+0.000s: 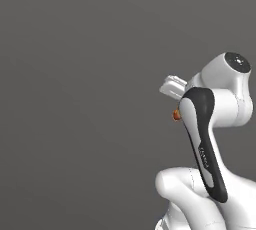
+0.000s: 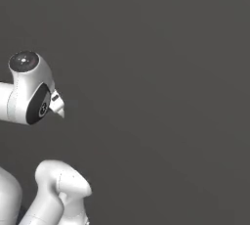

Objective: Place the cold items (potato and tomato) from the fridge in one tupperware on the dining counter. Place the warm items (hot dog and kebab skewer) in the stove area in another tupperware.

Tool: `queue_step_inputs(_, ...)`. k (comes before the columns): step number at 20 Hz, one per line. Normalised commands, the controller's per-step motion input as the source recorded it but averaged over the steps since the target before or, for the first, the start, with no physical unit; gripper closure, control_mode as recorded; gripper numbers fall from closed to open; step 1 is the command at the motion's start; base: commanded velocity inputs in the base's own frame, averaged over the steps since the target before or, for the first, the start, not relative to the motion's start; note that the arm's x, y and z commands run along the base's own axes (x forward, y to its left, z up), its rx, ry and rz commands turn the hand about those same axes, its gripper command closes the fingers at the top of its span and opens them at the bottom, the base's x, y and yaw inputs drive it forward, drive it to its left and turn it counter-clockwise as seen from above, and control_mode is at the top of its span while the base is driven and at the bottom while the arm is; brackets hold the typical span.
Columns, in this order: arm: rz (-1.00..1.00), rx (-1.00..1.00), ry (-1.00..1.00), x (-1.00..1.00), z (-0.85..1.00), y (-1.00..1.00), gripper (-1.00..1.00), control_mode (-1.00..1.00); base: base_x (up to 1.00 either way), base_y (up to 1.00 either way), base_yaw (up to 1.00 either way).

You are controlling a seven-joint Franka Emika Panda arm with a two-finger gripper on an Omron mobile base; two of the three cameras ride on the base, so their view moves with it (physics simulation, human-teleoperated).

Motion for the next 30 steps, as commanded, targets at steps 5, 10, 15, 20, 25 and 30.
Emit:
queue_step_inputs(5,0.0,0.0,0.0,0.0,0.0,0.0,1.0,1.0,0.34,-1.0,0.38)
queue_step_inputs(10,0.0,0.0,0.0,0.0,0.0,0.0,1.0,1.0,0.31,-1.0,0.4)
queue_step_inputs(15,0.0,0.0,0.0,0.0,0.0,0.0,1.0,1.0,0.31,-1.0,0.41)
queue_step_inputs(20,0.0,0.0,0.0,0.0,0.0,0.0,1.0,1.0,0.32,-1.0,0.42)
queue_step_inputs(25,0.0,0.0,0.0,0.0,0.0,0.0,1.0,1.0,0.35,-1.0,0.43)
queue_step_inputs(30,0.0,0.0,0.0,0.0,0.0,0.0,1.0,1.0,0.35,-1.0,0.44)
